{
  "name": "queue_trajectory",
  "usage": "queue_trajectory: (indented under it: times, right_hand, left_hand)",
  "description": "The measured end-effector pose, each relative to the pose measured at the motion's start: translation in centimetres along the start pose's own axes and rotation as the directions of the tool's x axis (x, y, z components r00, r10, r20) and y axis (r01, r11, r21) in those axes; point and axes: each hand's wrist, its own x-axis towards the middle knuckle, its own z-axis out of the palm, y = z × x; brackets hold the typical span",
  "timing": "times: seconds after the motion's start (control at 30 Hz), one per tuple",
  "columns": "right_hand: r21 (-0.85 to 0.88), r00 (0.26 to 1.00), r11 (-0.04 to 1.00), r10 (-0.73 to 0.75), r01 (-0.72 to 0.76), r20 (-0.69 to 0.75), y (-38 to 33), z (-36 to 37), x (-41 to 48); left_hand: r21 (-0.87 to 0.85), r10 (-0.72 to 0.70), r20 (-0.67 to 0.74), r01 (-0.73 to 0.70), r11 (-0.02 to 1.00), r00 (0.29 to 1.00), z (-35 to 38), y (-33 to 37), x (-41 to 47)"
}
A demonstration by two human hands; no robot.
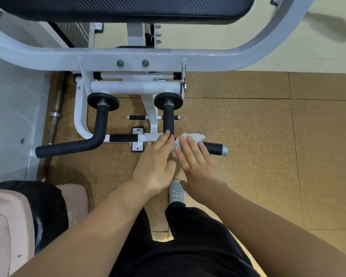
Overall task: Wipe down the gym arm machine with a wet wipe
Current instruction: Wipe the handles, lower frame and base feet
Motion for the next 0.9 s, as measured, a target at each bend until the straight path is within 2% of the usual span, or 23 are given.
queue_trajectory:
  times: [0.1, 0.23, 0.33, 0.5, 0.63, 0.8, 0.9]
  right_hand:
    - [-0.008, 0.999, 0.999, 0.052, -0.052, -0.015, 1.9, 0.9, -2.7]
    - [0.02, 0.993, 0.992, 0.122, -0.121, -0.009, 2.0, 0.8, -2.9]
    - [0.107, 0.98, 0.976, 0.196, -0.191, -0.04, -0.1, 0.1, -0.7]
    - [0.097, 0.99, 0.985, 0.14, -0.139, -0.001, -1.8, -1.4, 3.5]
    - [0.093, 0.992, 0.988, 0.123, -0.12, -0.024, 0.7, -0.8, 0.4]
    - [0.067, 0.981, 0.978, 0.196, -0.195, -0.009, 4.0, 0.3, -3.8]
    - [0.05, 0.973, 0.973, 0.228, -0.227, -0.022, 2.9, 0.3, -3.3]
  left_hand:
    - [0.109, 0.039, 0.099, -0.05, 0.993, 0.994, 0.6, 0.4, 0.0]
    - [0.11, 0.069, 0.082, -0.078, 0.991, 0.994, 0.4, -0.3, 0.4]
    - [0.025, 0.084, 0.111, -0.087, 0.996, 0.99, 0.1, -1.4, 0.7]
    - [-0.1, 0.064, 0.101, -0.054, 0.994, 0.993, 0.0, -2.0, 0.9]
    - [-0.036, 0.063, 0.137, -0.059, 0.998, 0.989, -0.1, -2.6, 0.9]
    - [0.042, 0.07, 0.182, -0.079, 0.996, 0.981, -0.4, -2.5, 0.9]
    - [0.218, 0.105, 0.197, -0.148, 0.965, 0.975, -0.7, -2.3, 0.9]
